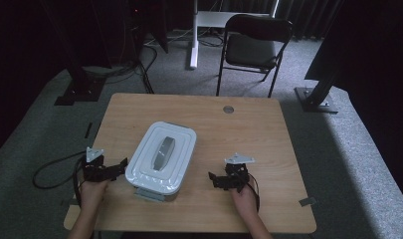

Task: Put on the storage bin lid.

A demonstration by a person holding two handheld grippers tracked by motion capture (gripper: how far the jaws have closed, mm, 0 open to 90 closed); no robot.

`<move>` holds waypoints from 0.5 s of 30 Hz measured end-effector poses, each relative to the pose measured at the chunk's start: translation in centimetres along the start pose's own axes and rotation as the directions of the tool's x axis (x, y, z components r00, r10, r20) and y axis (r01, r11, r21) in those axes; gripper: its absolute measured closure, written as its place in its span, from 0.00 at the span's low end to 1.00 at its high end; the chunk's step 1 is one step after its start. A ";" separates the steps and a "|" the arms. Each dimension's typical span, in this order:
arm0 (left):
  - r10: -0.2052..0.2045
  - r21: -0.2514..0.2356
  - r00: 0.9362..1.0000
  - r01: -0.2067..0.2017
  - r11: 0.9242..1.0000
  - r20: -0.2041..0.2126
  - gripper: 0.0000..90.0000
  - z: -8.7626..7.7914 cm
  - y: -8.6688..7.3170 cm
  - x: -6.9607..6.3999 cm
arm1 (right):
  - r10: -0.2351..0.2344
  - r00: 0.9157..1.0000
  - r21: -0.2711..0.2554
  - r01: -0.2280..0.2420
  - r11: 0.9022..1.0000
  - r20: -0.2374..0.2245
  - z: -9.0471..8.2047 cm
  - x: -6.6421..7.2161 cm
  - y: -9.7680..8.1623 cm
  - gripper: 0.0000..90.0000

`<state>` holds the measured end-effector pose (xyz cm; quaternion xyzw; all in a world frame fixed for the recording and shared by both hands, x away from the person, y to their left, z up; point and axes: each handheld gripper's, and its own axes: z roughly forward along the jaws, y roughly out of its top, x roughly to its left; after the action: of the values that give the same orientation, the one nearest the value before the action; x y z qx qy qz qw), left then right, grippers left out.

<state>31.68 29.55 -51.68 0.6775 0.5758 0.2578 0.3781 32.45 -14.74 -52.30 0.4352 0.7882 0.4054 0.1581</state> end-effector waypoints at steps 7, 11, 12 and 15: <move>0.043 0.066 0.998 -0.045 0.997 0.044 0.01 1.8 -1.5 -1.7 | 0.017 1.000 -0.012 -0.017 1.000 0.014 -0.5 -0.8 -0.2 0.14; 0.041 0.054 0.998 -0.043 0.998 0.040 0.01 1.8 -1.5 -2.0 | 0.025 1.000 -0.018 -0.025 1.000 0.019 -0.9 -1.1 -0.3 0.14; 0.039 0.057 0.998 -0.042 0.998 0.044 0.01 1.8 -1.5 -2.0 | 0.027 0.999 -0.019 -0.026 0.999 0.021 -0.9 -1.2 -0.3 0.14; 0.035 0.059 0.998 -0.038 0.998 0.051 0.01 1.8 -1.6 -2.0 | 0.029 0.999 -0.025 -0.028 0.999 0.024 -1.1 -1.4 -0.4 0.14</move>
<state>31.69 27.27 -53.83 0.7051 0.5611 0.2306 0.3672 32.37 -16.58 -52.07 0.4494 0.7749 0.4119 0.1673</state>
